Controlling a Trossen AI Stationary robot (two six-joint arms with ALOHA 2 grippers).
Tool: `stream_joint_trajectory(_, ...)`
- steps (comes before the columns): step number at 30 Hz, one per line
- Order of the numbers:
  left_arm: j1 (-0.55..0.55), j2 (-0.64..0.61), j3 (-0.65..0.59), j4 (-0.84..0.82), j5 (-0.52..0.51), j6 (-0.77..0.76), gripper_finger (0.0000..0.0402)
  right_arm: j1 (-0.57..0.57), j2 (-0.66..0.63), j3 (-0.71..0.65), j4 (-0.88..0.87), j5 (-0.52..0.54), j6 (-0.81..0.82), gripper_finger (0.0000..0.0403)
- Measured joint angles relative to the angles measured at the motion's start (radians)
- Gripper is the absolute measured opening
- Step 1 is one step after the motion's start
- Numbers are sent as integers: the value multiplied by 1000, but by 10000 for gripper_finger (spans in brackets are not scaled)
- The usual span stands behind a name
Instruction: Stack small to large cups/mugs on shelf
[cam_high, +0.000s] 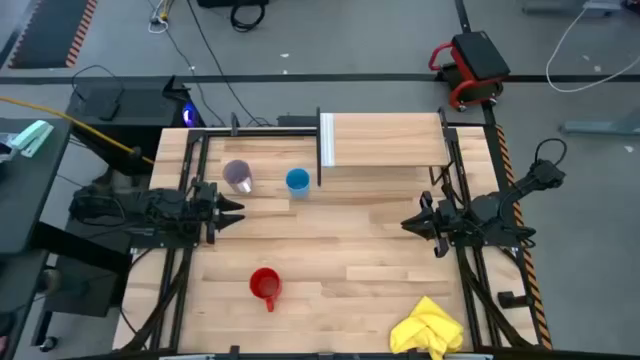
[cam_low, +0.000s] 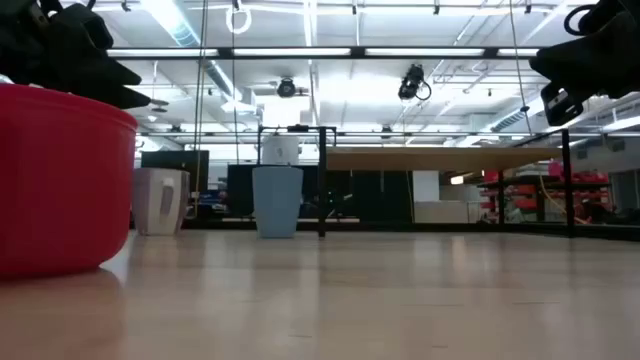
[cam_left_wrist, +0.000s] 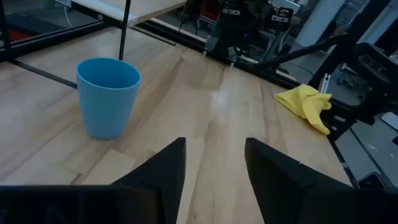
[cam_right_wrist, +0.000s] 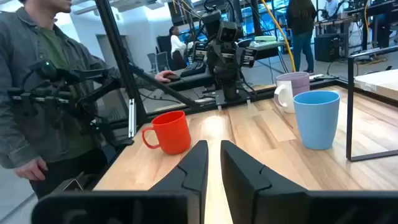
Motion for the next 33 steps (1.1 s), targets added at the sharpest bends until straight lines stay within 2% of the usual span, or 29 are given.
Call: stream_joint_trajectory(33, 0, 0, 0, 0, 0, 0, 178, 0, 0, 0, 0, 0, 0, 50)
